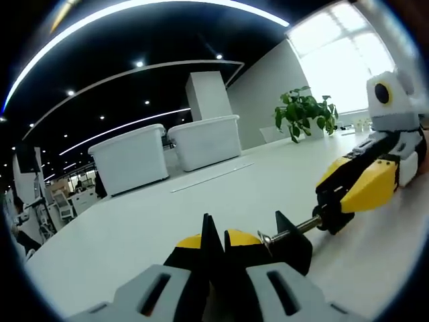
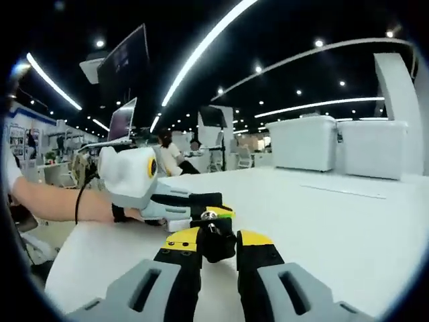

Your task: Clamp the fixed fixture on the desktop, loosen the retaining clip, secure it to the edge of the desk, and tighten the retaining clip.

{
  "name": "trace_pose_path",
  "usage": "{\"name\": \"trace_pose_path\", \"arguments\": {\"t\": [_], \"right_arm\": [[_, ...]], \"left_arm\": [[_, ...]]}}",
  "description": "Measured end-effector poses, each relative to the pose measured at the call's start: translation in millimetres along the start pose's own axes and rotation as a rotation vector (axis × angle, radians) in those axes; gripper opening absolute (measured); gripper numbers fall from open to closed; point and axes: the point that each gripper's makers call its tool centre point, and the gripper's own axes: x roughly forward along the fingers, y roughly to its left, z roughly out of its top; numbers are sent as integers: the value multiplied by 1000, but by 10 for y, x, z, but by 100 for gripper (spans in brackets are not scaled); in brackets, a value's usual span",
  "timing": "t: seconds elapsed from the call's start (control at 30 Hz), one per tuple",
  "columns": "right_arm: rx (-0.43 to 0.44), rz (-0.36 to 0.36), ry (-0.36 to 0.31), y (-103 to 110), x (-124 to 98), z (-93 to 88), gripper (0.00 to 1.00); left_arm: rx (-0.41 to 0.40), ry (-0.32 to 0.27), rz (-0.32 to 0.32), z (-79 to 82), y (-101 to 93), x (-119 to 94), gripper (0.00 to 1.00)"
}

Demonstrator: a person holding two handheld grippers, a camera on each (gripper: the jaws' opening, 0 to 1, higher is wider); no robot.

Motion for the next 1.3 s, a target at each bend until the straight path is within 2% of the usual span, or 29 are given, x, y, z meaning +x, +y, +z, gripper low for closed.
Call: {"name": "trace_pose_path", "arguments": {"t": [0.23, 0.47, 0.67, 0.8, 0.93, 1.3], "right_arm": [[-268, -27, 3, 79, 3, 18, 20], [-456, -52, 20, 98, 9, 25, 20], [-549, -60, 32, 120, 12, 16, 20], [-660, -73, 47, 135, 15, 16, 20], [-682, -73, 53, 152, 7, 13, 20], [-815, -81, 71, 182, 17, -4, 20]], "left_arm": [[-3, 2, 4, -3, 5, -9, 9], [-4, 3, 5, -4, 8, -9, 9], [-3, 3, 6, -5, 12, -5, 9], [-3, 3, 7, -6, 14, -4, 9], [-3, 2, 7, -7, 14, -3, 9], [-3, 2, 8, -7, 17, -4, 9]]}}
